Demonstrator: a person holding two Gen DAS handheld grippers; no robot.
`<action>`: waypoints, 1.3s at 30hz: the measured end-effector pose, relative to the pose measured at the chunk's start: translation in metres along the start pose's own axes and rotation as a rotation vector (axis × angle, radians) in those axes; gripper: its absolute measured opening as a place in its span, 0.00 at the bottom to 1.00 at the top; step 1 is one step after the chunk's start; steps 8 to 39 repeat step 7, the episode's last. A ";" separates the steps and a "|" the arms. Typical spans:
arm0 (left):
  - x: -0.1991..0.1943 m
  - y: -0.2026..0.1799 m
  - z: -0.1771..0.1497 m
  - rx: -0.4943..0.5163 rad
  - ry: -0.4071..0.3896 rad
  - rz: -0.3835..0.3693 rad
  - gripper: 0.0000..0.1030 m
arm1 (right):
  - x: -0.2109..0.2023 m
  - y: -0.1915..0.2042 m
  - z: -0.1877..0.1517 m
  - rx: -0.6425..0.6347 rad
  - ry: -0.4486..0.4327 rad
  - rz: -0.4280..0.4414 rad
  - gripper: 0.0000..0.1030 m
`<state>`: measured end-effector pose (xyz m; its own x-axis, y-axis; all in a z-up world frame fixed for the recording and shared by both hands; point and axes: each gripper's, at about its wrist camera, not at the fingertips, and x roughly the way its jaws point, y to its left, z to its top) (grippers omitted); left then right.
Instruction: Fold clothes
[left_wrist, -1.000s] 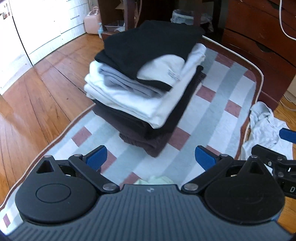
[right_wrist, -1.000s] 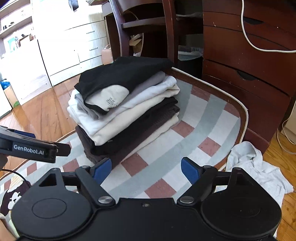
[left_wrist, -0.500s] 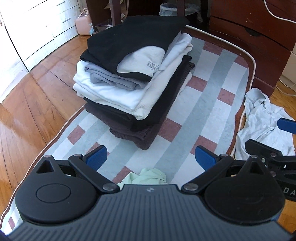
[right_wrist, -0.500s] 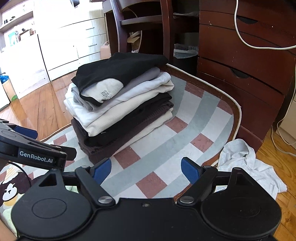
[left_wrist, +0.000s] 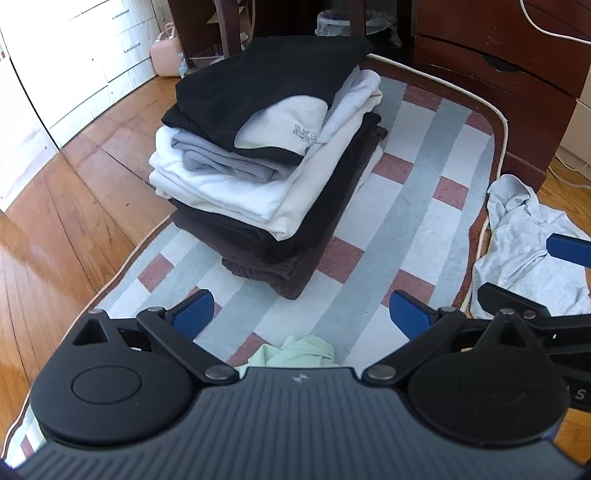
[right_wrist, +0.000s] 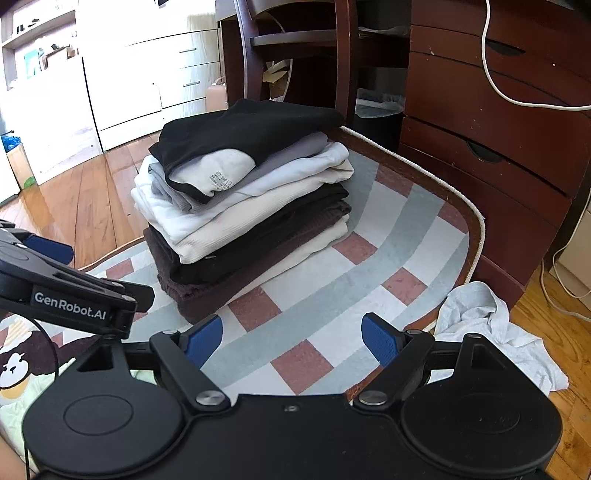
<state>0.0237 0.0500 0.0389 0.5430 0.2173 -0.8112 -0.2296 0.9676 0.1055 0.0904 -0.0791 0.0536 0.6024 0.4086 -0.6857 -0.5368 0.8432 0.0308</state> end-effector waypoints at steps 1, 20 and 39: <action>-0.001 0.001 0.000 0.000 -0.002 0.000 1.00 | 0.000 0.000 0.000 0.000 -0.001 0.000 0.83; -0.002 0.003 -0.002 -0.003 -0.001 0.003 1.00 | -0.001 0.003 -0.002 -0.003 -0.002 0.006 0.83; -0.002 0.003 -0.002 -0.003 -0.001 0.003 1.00 | -0.001 0.003 -0.002 -0.003 -0.002 0.006 0.83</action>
